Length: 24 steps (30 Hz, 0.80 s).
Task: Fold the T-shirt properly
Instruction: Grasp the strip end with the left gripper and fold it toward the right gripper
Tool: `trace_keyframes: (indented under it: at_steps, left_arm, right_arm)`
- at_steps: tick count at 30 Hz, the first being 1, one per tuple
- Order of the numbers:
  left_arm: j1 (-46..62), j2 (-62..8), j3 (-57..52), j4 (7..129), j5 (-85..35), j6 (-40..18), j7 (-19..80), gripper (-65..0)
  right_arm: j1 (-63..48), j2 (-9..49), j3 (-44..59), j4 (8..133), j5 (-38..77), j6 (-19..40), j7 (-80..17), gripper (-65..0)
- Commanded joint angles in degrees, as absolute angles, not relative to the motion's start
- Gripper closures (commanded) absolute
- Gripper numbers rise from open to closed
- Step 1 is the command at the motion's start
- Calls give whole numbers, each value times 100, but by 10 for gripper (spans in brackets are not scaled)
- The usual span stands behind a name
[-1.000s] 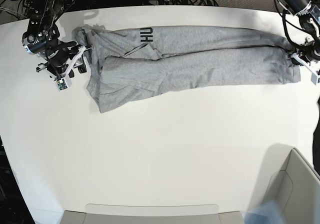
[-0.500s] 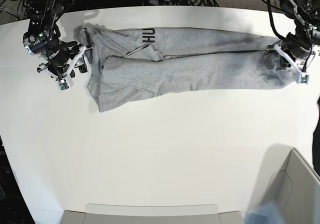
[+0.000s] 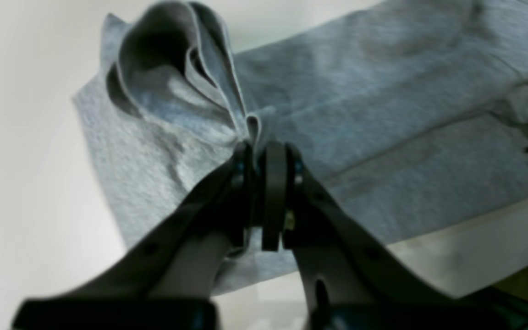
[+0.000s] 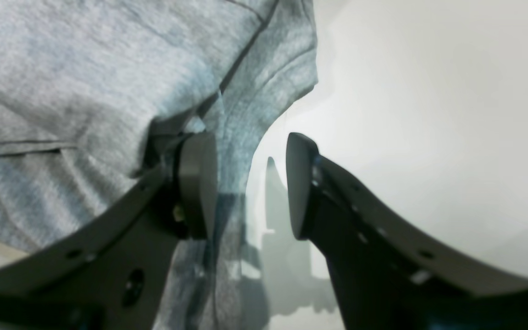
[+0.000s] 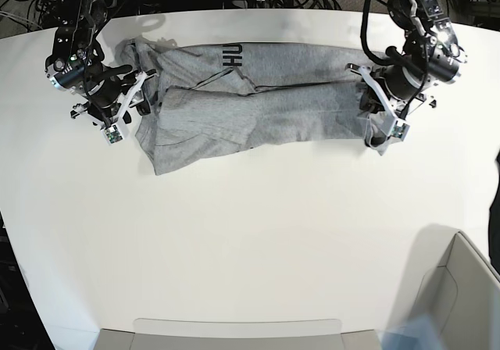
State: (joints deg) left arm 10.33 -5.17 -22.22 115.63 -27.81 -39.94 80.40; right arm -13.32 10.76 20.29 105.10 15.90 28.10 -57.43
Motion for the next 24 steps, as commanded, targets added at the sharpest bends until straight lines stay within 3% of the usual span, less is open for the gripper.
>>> trace_keyframes:
  at_steps: [1,15,23,24]
  left_arm:
    - [998,-505,-2123,11662,-2835,-4000,8000,0]
    - [1323,-391,-1024,11635,-2800,-4000,7987,0]
    - [1385,-391,-963,11495,-2826,-4000,7741,0]
    - [1367,-391,-963,11495,-2826,-4000,7776,-26]
  right_arm:
    - [-1270,1121,2053,10589,1648,2897,-5648,-254]
    - [-1288,1121,2062,10589,1648,2897,-5648,-254]
    - [-1288,1112,2062,10589,1648,2897,-5648,-254]
    - [-1288,1112,2062,10589,1648,2897,-5648,-254]
